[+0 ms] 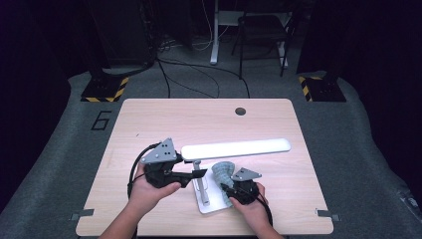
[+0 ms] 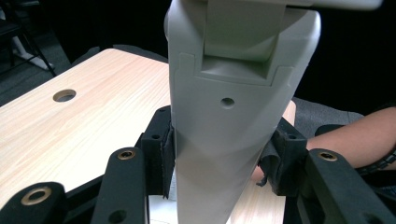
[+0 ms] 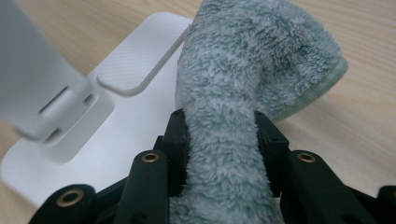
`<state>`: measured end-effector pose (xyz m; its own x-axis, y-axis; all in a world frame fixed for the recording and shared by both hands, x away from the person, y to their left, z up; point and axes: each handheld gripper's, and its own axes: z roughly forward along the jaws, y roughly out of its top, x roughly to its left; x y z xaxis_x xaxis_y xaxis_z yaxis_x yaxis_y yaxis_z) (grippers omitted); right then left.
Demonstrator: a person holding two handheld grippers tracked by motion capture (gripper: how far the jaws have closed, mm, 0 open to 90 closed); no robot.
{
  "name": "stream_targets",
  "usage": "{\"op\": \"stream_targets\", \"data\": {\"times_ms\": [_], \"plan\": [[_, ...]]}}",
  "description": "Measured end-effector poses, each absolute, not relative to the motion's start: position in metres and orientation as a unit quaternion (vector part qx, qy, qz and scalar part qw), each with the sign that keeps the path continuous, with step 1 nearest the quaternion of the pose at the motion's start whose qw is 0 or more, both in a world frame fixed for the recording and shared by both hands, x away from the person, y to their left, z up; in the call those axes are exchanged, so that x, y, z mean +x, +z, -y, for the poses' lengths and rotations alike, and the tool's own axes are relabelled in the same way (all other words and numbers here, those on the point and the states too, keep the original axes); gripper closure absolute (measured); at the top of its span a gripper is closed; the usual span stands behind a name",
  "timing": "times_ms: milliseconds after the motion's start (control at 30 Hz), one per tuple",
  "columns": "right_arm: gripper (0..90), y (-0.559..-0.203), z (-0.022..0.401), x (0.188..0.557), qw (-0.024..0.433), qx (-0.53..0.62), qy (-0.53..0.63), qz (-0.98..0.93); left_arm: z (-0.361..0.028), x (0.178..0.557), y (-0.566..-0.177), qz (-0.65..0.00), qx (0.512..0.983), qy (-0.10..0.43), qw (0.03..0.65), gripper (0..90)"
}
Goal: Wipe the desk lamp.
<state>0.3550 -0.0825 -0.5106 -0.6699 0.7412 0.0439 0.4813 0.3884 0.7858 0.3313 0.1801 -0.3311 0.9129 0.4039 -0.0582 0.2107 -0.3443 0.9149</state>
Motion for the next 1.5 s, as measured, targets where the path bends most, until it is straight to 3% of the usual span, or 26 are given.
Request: {"op": "stream_targets", "data": {"times_ms": [500, 833, 1500], "plan": [[63.9, -0.509, 0.097, 0.323, 0.152, 0.362, 0.401, -0.828, -0.181, 0.332, -0.331, -0.187, 0.816, 0.086, 0.54, 51.9], [64.3, -0.505, 0.073, 0.316, 0.13, 0.331, 0.407, -0.842, -0.18, 0.333, -0.331, -0.184, 0.816, 0.082, 0.542, 51.8], [64.3, -0.504, 0.043, 0.383, 0.139, 0.358, 0.39, -0.837, -0.182, 0.333, -0.332, -0.183, 0.816, 0.078, 0.543, 51.7]]}}
